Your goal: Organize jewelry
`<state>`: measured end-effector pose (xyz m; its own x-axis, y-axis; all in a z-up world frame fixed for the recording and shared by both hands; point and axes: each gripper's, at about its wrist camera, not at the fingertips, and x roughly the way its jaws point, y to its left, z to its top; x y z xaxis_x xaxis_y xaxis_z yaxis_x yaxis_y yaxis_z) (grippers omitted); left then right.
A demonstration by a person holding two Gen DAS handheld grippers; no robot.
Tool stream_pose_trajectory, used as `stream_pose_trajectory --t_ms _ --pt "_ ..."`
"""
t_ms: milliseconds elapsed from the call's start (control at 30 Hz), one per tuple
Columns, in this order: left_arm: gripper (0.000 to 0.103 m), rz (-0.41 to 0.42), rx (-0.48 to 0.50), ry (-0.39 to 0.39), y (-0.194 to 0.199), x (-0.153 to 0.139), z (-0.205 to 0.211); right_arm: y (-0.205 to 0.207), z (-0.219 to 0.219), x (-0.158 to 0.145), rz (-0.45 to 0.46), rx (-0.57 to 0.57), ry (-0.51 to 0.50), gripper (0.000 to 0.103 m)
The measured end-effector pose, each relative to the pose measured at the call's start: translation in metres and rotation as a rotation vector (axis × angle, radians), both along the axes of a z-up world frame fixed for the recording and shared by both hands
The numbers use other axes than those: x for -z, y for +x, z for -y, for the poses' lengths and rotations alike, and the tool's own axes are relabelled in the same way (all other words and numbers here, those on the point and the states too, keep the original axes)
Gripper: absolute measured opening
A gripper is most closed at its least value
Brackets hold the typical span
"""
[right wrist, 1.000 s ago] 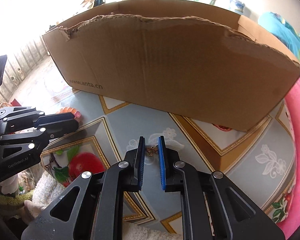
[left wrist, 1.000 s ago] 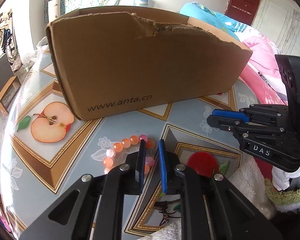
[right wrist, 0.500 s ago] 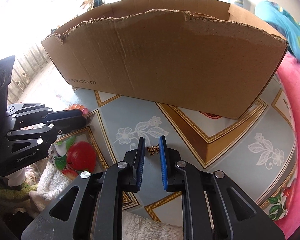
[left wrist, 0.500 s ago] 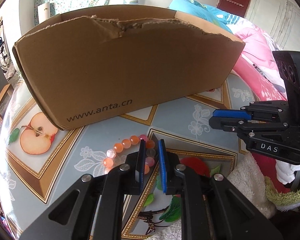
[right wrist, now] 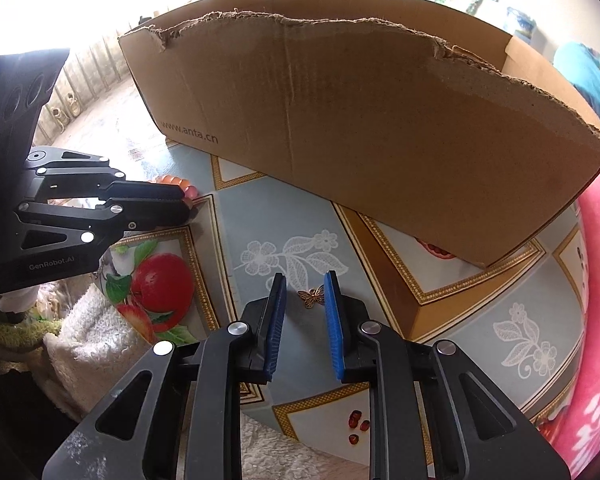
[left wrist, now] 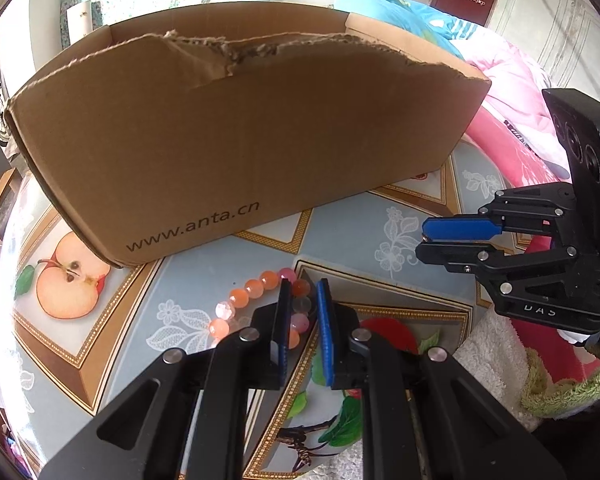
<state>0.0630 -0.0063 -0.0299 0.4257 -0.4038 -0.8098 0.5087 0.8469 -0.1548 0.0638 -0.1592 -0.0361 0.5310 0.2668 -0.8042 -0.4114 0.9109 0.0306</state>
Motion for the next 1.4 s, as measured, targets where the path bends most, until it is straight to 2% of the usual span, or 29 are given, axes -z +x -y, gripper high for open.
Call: stream_pose_trajectory --t_ms 67,300,433,567,733,767,933,1033,1133,1233,1267,1333,1400 --pt "0.012 -0.01 -0.001 0.0 0.001 0.0 0.0 0.003 0.002 0.001 -0.007 0.01 0.011 0.012" --pt "0.012 -0.035 0.0 0.013 0.005 -0.001 0.001 0.008 0.009 0.0 -0.065 0.059 0.12 0.01" --pt "0.012 -0.041 -0.008 0.01 0.007 -0.001 0.002 0.014 0.029 0.002 -0.078 0.078 0.171 0.01" --pt "0.012 -0.039 -0.026 0.0 0.009 0.0 0.005 0.017 0.049 0.004 -0.103 0.131 0.264 0.01" --pt "0.012 -0.02 -0.023 0.021 0.007 -0.002 0.008 0.023 0.071 0.008 -0.139 0.167 0.357 0.01" --pt "0.01 -0.019 -0.023 0.023 0.007 -0.002 0.008 0.021 0.075 0.008 -0.143 0.171 0.372 0.01" --pt "0.009 -0.012 -0.028 0.025 0.008 -0.003 0.01 0.021 0.092 0.011 -0.133 0.204 0.4 0.01" --pt "0.009 0.008 -0.03 0.019 0.006 -0.007 0.01 0.011 0.098 -0.002 -0.125 0.224 0.418 0.01" --pt "0.009 0.02 -0.044 -0.004 0.003 -0.01 0.006 0.001 0.101 -0.005 -0.106 0.242 0.429 0.01" --pt "0.009 0.016 -0.067 -0.059 -0.001 -0.018 -0.003 -0.008 0.105 -0.013 -0.079 0.257 0.441 0.01" --pt "0.009 0.016 -0.075 -0.09 -0.002 -0.022 -0.008 -0.011 0.107 -0.016 -0.071 0.26 0.446 0.01" --pt "0.009 0.022 -0.091 -0.157 -0.006 -0.032 -0.021 -0.017 0.111 -0.024 -0.052 0.266 0.449 0.002" --pt "0.009 0.03 -0.103 -0.216 -0.01 -0.041 -0.029 -0.024 0.114 -0.031 -0.04 0.271 0.461 0.002"
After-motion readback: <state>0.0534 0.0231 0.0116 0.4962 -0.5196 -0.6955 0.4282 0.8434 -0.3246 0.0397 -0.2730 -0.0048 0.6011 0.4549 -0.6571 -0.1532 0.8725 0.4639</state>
